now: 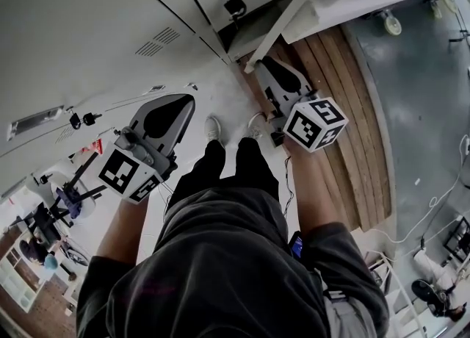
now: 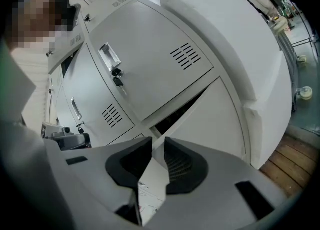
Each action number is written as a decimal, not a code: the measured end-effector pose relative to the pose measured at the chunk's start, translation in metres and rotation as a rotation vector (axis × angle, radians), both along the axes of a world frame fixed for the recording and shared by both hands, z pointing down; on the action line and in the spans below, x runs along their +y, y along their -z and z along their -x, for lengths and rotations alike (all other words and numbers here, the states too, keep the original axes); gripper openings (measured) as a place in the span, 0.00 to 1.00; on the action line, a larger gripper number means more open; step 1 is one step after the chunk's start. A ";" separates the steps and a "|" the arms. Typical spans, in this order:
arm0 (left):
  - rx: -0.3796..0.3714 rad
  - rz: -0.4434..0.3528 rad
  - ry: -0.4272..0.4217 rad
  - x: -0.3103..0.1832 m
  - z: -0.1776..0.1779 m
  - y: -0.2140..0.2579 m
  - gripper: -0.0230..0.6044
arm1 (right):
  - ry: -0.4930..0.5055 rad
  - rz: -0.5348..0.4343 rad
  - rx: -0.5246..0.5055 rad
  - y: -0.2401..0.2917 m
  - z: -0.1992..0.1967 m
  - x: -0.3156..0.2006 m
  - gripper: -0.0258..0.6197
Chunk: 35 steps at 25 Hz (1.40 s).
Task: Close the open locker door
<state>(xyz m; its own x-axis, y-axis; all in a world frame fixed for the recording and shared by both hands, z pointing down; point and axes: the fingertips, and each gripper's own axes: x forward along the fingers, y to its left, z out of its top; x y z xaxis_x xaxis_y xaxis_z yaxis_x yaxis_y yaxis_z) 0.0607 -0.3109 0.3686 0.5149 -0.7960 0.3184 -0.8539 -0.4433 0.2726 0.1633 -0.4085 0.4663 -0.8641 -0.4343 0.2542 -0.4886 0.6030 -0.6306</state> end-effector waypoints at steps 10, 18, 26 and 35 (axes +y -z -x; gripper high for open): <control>-0.015 0.014 0.046 -0.001 0.014 -0.003 0.06 | 0.055 -0.002 -0.020 -0.002 0.033 -0.010 0.16; -0.035 0.005 0.082 -0.004 0.024 0.004 0.06 | 0.101 0.002 -0.014 -0.010 0.055 -0.019 0.14; -0.050 0.014 0.104 -0.008 0.031 0.004 0.06 | 0.120 0.013 -0.021 -0.017 0.069 -0.030 0.13; -0.062 0.019 0.117 -0.014 0.035 0.003 0.06 | 0.141 0.011 -0.030 -0.022 0.081 -0.038 0.12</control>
<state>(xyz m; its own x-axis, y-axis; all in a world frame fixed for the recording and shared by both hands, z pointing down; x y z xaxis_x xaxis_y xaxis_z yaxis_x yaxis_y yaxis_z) 0.0254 -0.3247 0.3660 0.3977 -0.8429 0.3624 -0.9150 -0.3351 0.2249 0.0821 -0.4462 0.4879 -0.9237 -0.3052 0.2314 -0.3802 0.6572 -0.6508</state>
